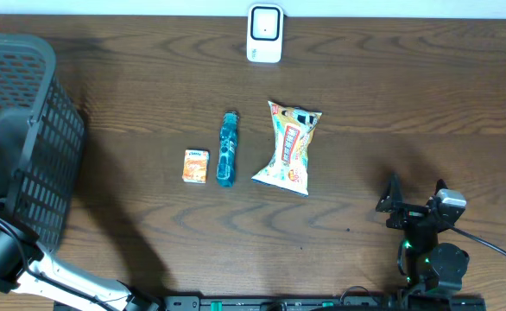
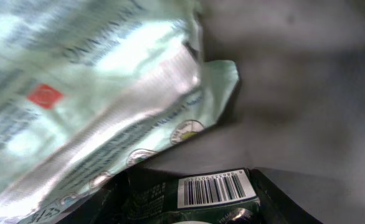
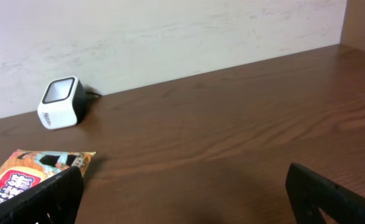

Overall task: Scan the item barcode
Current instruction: 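Reach into the basket and grasp the dark round tin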

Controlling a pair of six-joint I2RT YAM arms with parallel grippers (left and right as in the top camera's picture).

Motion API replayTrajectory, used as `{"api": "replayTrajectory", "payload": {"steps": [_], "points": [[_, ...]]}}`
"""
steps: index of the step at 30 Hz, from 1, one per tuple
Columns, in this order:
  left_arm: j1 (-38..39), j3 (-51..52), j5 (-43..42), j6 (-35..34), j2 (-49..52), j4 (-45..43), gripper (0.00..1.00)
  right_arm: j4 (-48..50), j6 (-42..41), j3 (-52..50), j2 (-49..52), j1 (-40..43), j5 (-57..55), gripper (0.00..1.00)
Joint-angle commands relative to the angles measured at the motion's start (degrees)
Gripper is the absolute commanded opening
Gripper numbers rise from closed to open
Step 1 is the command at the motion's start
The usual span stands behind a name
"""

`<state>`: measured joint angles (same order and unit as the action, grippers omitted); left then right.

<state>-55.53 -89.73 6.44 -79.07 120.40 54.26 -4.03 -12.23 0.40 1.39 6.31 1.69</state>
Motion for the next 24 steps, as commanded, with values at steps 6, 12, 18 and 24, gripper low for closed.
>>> {"api": "replayTrajectory", "payload": {"steps": [6, 12, 18, 24], "points": [[0.3, 0.6, -16.0, 14.8, -1.9, -6.0, 0.44, -0.2, -0.6, -0.1, -0.2, -0.1, 0.0, 0.99], [0.3, 0.6, -15.9, 16.5, -9.5, -7.5, 0.44, -0.2, -0.6, -0.1, -0.2, -0.1, 0.0, 0.99], [0.3, 0.6, -16.2, 17.6, -18.2, -8.7, 0.44, -0.2, -0.6, -0.1, -0.2, -0.1, 0.0, 0.99], [0.4, 0.6, -27.2, 18.0, -35.4, -12.6, 0.45, -0.2, -0.6, -0.1, -0.2, -0.1, 0.0, 0.99]]}}
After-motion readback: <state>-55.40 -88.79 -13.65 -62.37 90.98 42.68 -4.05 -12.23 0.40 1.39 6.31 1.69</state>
